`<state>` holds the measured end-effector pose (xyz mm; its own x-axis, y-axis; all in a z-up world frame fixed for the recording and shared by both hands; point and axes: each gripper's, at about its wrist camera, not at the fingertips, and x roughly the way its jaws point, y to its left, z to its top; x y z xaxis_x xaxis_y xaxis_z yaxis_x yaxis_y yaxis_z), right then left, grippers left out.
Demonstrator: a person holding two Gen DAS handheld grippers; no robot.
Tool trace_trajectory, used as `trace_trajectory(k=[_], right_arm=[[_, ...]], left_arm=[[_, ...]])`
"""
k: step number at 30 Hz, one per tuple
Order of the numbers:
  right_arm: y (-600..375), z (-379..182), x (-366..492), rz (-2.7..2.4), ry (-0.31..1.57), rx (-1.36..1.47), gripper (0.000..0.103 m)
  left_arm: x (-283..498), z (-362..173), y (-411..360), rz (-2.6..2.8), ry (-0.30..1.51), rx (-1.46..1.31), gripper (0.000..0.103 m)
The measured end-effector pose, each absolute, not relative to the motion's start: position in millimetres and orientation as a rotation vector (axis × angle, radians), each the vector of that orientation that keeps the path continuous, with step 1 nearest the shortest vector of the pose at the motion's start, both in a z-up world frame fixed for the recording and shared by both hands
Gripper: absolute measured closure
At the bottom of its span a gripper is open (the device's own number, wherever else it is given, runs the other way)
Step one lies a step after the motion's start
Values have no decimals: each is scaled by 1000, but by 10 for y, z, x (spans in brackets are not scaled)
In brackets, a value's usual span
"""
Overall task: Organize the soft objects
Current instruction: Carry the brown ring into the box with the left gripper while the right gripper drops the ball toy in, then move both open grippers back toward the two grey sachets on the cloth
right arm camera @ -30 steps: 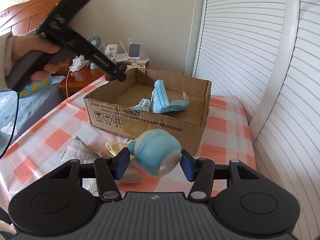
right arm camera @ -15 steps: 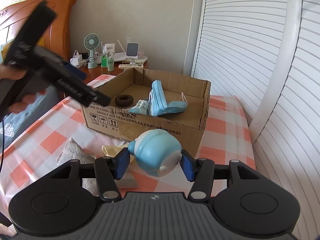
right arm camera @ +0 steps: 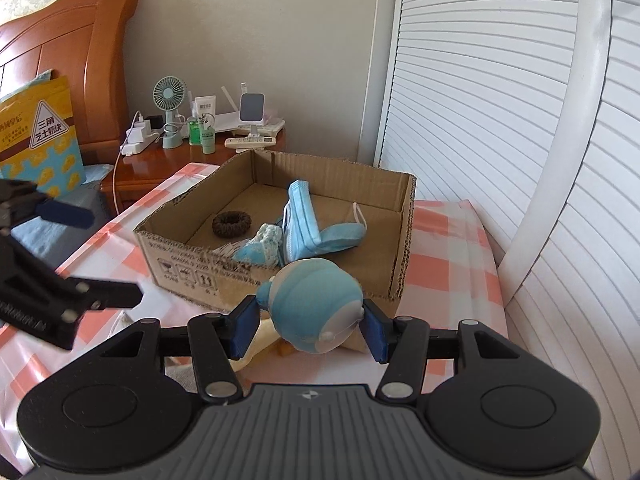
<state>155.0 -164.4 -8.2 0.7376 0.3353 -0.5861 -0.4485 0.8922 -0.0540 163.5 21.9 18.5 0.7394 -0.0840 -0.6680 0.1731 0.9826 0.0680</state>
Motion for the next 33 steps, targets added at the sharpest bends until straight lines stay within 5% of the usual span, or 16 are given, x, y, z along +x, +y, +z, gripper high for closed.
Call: trace_trajectory(k=[16, 18, 20, 22, 33], right_arm=[[-1282, 33, 2850, 362, 629, -249, 43], [-1228, -3, 2971, 362, 646, -262, 33], [-1187, -31, 3028, 356, 652, -275, 8], [-1173, -47, 2997, 358, 643, -281, 0], [-1315, -51, 2534, 407, 634, -262, 0]], left_arm=[[1285, 79, 74, -66, 734, 102, 1], [1247, 44, 87, -50, 742, 89, 1], [1218, 7, 102, -45, 753, 74, 1], [1195, -14, 116, -46, 759, 70, 1], [1167, 39, 131, -52, 738, 63, 1]])
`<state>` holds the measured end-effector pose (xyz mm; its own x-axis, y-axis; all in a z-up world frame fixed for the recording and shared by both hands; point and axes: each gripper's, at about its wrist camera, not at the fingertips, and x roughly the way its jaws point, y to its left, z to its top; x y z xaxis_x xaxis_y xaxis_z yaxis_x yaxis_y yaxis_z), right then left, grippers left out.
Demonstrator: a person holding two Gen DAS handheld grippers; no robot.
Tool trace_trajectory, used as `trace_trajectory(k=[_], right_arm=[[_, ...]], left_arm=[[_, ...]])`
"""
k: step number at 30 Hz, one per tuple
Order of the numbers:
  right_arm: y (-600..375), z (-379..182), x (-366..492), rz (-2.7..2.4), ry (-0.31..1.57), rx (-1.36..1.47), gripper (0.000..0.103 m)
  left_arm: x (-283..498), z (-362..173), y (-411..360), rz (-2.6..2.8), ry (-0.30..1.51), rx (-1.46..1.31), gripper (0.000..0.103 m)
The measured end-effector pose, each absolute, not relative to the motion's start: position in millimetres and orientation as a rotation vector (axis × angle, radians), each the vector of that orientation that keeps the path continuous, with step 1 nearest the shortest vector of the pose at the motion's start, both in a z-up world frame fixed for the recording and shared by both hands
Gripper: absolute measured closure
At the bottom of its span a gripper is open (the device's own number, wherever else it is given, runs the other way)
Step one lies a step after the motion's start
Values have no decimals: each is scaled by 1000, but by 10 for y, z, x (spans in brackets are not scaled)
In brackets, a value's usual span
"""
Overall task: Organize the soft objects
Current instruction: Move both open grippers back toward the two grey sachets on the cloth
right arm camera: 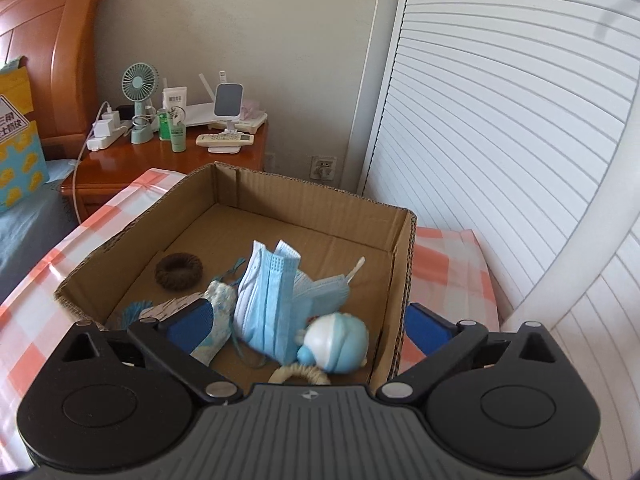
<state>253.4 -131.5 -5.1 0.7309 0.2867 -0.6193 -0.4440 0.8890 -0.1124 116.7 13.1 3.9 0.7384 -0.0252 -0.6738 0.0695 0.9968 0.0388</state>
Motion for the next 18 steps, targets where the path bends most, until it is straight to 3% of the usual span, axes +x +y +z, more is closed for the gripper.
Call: trace_trajectory(k=[18], right_arm=[[-1562, -397, 1944, 344, 666, -216, 0]], left_arm=[[1111, 16, 381, -4, 741, 31, 1]])
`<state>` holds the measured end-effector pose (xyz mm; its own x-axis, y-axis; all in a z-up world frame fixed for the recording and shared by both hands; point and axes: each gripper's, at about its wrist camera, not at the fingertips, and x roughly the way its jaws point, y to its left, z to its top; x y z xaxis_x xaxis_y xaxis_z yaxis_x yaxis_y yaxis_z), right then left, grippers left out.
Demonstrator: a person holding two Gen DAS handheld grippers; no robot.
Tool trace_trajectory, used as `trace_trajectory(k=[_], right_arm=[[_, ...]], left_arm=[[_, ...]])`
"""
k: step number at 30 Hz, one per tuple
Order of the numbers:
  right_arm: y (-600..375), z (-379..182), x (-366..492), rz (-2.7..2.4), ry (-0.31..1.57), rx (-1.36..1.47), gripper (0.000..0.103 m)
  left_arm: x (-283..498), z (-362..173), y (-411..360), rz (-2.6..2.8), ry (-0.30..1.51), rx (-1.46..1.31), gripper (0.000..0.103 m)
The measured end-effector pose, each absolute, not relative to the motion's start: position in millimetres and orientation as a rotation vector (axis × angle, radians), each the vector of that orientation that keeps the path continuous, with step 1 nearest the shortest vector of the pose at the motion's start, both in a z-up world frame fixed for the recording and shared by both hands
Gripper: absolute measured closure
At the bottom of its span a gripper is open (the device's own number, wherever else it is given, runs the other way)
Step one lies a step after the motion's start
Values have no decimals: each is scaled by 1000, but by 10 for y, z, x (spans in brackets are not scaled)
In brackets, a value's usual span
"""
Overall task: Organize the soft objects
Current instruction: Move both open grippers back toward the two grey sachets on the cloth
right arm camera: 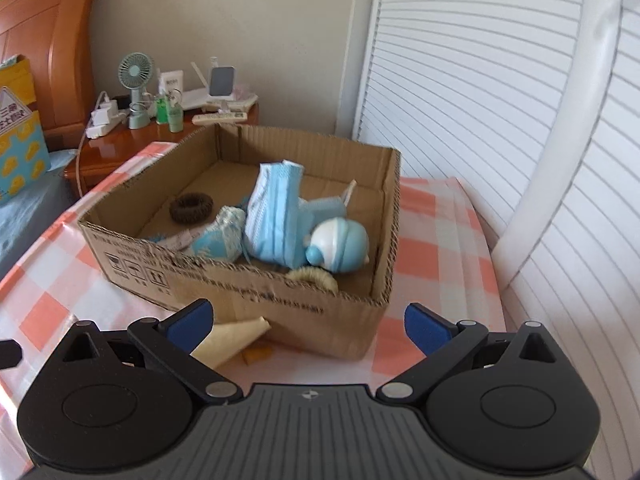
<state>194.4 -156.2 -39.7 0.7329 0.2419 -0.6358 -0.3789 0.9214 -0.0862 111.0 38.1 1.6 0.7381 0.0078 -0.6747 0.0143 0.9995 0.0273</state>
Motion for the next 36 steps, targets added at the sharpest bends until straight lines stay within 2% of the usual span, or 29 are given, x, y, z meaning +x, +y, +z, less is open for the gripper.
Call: trace_trajectory(k=[15, 27, 36], right_arm=[[-1433, -778, 1374, 424, 750, -157, 0], [-920, -924, 1643, 323, 755, -137, 0], [-1132, -1074, 1525, 284, 823, -167, 0]], left_arm=[[1148, -52, 637, 54, 754, 1, 1], [1118, -32, 711, 86, 753, -2, 1], [1113, -38, 668, 73, 756, 10, 1]])
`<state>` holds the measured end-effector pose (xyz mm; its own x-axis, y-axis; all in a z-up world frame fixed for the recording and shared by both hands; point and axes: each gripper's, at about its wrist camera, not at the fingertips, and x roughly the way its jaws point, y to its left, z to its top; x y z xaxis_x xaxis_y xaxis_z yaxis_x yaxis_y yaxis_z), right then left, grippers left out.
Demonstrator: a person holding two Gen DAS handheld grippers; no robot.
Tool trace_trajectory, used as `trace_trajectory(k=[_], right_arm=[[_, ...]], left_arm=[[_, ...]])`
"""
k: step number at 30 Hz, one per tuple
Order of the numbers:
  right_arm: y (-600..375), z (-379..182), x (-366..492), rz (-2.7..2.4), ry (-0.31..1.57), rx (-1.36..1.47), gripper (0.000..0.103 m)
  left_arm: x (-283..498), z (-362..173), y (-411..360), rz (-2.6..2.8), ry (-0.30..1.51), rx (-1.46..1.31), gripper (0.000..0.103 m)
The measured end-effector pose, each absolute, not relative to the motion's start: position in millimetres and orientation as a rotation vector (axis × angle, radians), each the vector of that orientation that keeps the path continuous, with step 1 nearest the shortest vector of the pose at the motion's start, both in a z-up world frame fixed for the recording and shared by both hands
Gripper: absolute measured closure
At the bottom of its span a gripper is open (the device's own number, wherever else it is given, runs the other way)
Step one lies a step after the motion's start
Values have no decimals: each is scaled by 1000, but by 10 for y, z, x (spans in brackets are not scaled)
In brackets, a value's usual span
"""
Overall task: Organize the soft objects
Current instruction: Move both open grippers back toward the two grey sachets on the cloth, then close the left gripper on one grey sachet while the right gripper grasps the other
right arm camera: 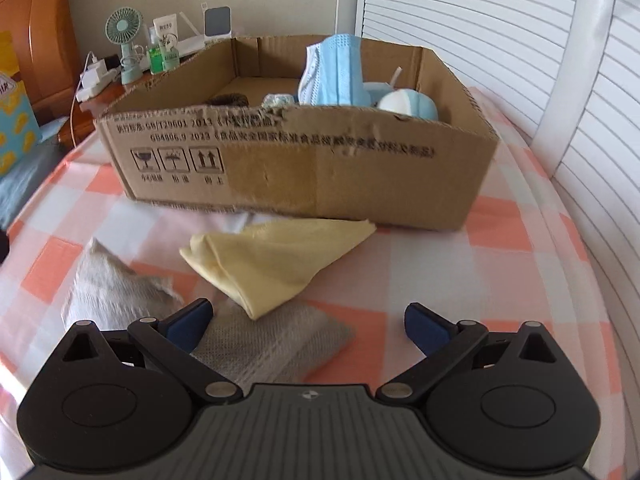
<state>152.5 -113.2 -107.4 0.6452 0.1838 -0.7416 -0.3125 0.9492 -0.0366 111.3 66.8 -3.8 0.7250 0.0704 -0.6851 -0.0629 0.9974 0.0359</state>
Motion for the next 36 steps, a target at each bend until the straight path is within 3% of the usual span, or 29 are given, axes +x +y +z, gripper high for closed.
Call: trace_trajectory(k=[12, 26, 36], right_arm=[[-1580, -1137, 1089, 287, 755, -172, 0], [-1614, -1154, 1021, 282, 720, -168, 0], [-1649, -1169, 993, 300, 699, -172, 0]], left_arm=[[1203, -175, 431, -9, 806, 59, 1], [1382, -686, 154, -118, 996, 38, 1], [1639, -689, 75, -103, 957, 13, 1]])
